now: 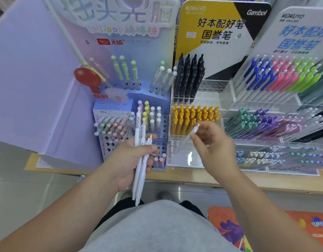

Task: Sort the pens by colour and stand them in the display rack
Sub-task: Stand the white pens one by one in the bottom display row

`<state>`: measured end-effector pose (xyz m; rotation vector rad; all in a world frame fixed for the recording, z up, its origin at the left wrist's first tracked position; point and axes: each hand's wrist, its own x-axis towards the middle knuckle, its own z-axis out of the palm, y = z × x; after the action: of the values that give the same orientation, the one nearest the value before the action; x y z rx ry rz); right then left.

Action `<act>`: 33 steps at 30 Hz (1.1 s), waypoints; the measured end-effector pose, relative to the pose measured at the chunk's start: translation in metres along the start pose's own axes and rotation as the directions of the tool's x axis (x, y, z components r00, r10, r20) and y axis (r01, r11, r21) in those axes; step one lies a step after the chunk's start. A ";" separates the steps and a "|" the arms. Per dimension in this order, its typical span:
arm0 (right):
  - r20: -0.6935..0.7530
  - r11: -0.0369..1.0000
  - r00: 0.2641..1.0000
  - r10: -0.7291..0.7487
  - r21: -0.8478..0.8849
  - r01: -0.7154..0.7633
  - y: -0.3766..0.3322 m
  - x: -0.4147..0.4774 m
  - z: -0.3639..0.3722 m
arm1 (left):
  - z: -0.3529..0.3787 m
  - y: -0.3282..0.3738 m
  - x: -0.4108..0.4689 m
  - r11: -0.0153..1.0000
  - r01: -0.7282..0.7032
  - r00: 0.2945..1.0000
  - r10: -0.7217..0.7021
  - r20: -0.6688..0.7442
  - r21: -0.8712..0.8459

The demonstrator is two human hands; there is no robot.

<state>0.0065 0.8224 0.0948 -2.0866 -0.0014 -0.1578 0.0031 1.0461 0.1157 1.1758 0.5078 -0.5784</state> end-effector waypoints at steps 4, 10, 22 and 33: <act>0.065 0.991 0.998 -0.009 -0.136 0.018 0.028 -0.011 0.018 | -0.003 -0.001 -0.002 1.000 -0.007 1.000 0.007 -0.003 -0.006; 0.108 0.988 0.993 -0.056 -0.140 0.071 0.044 -0.015 0.035 | -0.006 -0.007 -0.003 1.000 -0.010 1.000 0.009 -0.013 -0.013; 0.166 0.933 0.971 -0.174 -0.288 0.216 0.064 -0.016 0.048 | -0.007 -0.011 -0.003 0.998 -0.007 0.999 0.005 -0.034 -0.056; 0.187 0.911 0.978 -0.090 -0.381 0.157 0.059 -0.017 0.054 | -0.002 -0.010 -0.006 0.999 -0.010 1.000 0.011 0.015 -0.054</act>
<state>-0.0008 0.8405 0.0151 -2.4999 -0.2210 -0.0634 -0.0079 1.0460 0.1119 1.1219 0.5011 -0.5613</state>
